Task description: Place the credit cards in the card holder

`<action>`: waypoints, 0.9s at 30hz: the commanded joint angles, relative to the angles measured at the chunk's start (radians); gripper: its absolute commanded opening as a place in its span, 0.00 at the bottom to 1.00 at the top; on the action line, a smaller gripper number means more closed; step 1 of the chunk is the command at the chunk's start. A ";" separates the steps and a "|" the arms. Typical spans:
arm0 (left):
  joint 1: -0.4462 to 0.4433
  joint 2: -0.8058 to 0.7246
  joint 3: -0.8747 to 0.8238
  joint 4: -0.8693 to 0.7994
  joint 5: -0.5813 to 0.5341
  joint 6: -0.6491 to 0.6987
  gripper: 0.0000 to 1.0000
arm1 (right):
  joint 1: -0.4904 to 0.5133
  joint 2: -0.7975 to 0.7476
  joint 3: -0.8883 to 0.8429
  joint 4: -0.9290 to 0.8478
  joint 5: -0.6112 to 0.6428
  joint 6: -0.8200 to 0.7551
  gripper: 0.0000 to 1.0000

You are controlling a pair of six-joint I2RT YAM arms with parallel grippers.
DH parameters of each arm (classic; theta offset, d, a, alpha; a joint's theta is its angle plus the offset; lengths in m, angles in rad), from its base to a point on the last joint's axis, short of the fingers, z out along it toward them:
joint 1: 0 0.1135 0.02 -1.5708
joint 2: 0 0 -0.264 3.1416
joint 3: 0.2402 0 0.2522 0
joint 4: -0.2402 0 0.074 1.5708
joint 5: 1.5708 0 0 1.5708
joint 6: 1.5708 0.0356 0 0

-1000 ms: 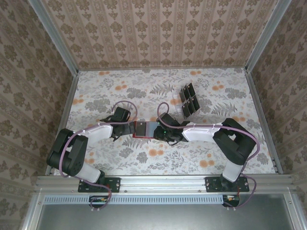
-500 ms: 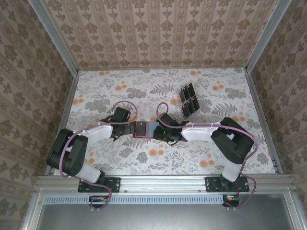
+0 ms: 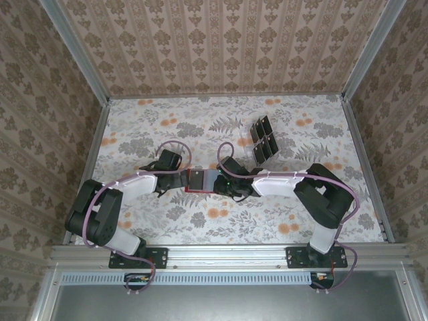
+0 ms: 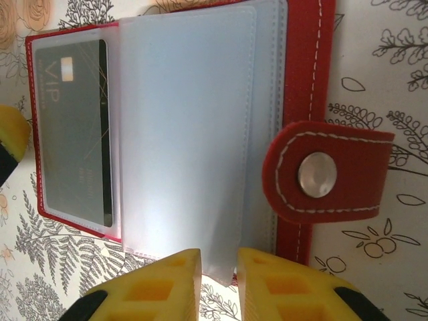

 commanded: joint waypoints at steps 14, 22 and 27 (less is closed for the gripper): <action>0.005 0.025 -0.036 0.003 0.093 -0.024 1.00 | -0.006 0.047 -0.001 0.074 -0.034 0.045 0.32; 0.004 0.022 -0.042 0.007 0.096 -0.025 1.00 | -0.005 0.036 0.005 0.133 -0.059 0.043 0.29; 0.004 0.015 -0.045 0.008 0.096 -0.027 1.00 | -0.005 0.072 0.040 0.151 -0.085 0.046 0.29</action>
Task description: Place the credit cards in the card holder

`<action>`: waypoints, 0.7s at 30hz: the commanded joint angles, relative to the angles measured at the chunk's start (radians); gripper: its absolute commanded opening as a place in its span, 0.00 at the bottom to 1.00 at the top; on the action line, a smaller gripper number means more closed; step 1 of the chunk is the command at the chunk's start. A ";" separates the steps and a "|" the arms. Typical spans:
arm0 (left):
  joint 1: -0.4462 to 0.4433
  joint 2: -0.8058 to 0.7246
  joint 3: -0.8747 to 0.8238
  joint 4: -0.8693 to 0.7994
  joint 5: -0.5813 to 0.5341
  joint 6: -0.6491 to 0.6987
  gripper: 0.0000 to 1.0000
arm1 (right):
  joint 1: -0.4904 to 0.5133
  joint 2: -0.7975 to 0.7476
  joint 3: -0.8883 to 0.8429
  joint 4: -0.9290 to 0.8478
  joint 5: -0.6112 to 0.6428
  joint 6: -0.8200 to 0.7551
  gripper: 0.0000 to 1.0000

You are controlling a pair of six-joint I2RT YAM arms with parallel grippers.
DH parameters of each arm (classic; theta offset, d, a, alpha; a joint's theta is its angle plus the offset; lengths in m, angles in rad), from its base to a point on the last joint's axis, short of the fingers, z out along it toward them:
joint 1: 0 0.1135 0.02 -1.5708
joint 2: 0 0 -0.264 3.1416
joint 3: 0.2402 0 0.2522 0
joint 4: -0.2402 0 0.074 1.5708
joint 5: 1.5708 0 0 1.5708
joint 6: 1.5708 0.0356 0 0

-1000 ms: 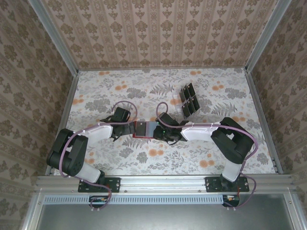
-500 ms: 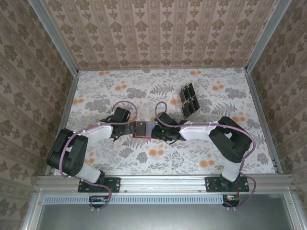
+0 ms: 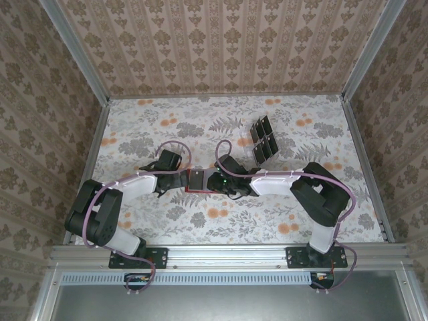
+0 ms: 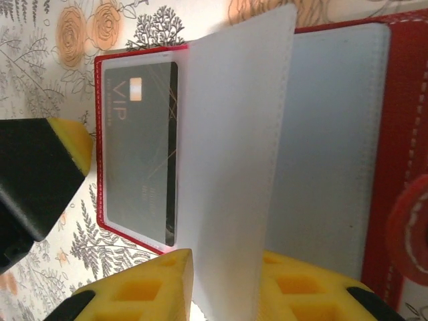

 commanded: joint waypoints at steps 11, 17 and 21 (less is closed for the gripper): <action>0.051 -0.054 -0.040 -0.036 0.081 -0.025 1.00 | 0.009 0.087 0.158 -0.005 -0.054 -0.008 0.35; 0.078 -0.136 -0.040 -0.074 0.067 -0.020 1.00 | 0.023 0.158 0.254 -0.050 -0.068 -0.035 0.54; 0.089 -0.168 -0.045 -0.091 0.059 -0.020 1.00 | 0.031 0.230 0.310 -0.061 -0.080 -0.038 0.54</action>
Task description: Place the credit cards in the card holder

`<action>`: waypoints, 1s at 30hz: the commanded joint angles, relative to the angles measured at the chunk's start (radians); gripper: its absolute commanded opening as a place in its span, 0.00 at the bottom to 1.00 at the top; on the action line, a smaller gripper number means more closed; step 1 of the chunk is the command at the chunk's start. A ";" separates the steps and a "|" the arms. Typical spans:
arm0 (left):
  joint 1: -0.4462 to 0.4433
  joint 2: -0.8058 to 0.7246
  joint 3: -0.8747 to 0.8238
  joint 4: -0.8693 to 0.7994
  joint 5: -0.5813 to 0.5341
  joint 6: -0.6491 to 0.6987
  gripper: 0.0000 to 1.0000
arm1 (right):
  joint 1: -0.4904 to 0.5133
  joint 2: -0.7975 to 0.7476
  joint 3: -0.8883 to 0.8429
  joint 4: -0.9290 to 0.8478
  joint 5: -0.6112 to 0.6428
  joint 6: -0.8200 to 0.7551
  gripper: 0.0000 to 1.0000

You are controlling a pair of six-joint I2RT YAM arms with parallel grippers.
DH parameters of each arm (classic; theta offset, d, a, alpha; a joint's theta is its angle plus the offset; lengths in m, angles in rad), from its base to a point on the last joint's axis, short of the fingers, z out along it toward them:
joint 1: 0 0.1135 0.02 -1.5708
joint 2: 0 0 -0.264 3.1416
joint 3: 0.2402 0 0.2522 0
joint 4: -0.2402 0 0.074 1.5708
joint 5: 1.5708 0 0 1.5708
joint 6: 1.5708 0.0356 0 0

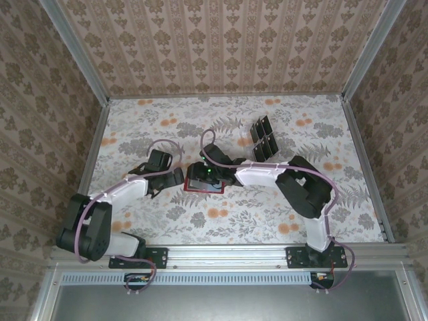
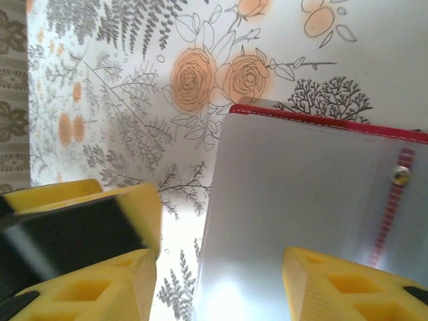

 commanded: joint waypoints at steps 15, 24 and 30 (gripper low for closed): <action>0.012 -0.042 -0.011 -0.057 0.006 -0.009 1.00 | -0.014 -0.027 0.073 -0.085 -0.049 -0.084 0.55; -0.024 0.005 0.041 -0.043 0.024 0.011 1.00 | -0.150 -0.273 0.083 -0.380 0.054 -0.270 0.56; -0.051 0.047 0.086 -0.043 0.002 0.015 1.00 | -0.261 -0.329 0.153 -0.686 0.270 -0.462 0.54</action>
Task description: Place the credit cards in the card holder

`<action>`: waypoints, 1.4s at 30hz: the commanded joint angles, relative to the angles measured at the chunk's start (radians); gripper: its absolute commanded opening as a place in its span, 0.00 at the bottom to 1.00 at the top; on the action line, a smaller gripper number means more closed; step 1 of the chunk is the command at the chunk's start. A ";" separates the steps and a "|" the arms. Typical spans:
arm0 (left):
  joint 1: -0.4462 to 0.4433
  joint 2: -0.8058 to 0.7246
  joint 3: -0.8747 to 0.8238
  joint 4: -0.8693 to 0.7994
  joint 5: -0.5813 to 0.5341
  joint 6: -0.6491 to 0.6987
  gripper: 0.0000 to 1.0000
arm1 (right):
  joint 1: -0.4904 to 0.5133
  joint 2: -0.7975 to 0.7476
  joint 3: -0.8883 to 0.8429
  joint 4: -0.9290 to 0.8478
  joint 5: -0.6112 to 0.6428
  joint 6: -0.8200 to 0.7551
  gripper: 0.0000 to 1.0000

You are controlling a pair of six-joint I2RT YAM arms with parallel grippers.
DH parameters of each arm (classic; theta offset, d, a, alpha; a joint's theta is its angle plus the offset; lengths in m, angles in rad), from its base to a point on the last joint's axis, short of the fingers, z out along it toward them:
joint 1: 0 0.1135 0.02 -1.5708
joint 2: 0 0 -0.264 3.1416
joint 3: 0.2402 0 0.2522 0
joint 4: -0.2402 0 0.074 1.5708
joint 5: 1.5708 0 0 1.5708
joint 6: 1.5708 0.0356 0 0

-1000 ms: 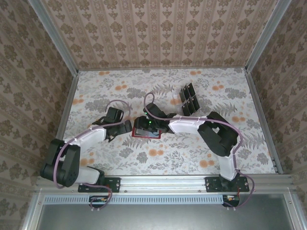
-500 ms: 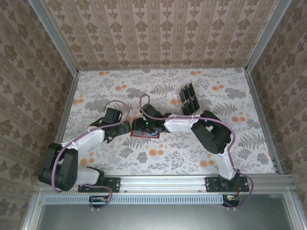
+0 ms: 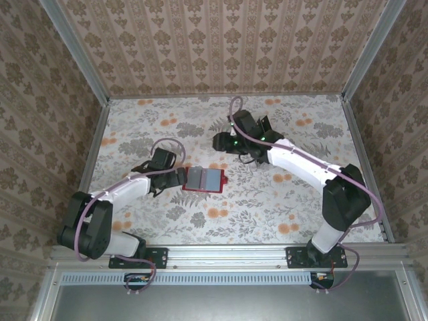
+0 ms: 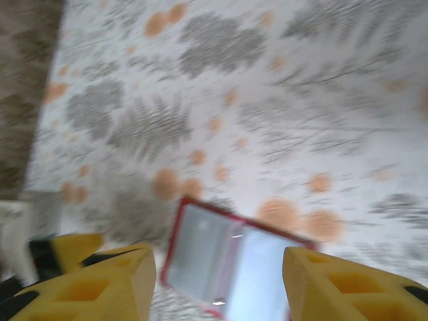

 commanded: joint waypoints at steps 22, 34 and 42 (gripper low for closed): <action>-0.083 0.045 0.079 -0.027 -0.031 0.013 1.00 | -0.086 0.239 0.197 -0.443 0.460 -0.315 0.35; -0.085 0.033 0.058 -0.021 -0.034 0.007 1.00 | -0.086 0.303 0.174 -0.439 0.513 -0.314 0.36; -0.085 0.043 0.054 -0.012 -0.031 0.005 1.00 | -0.086 0.281 0.146 -0.424 0.542 -0.316 0.37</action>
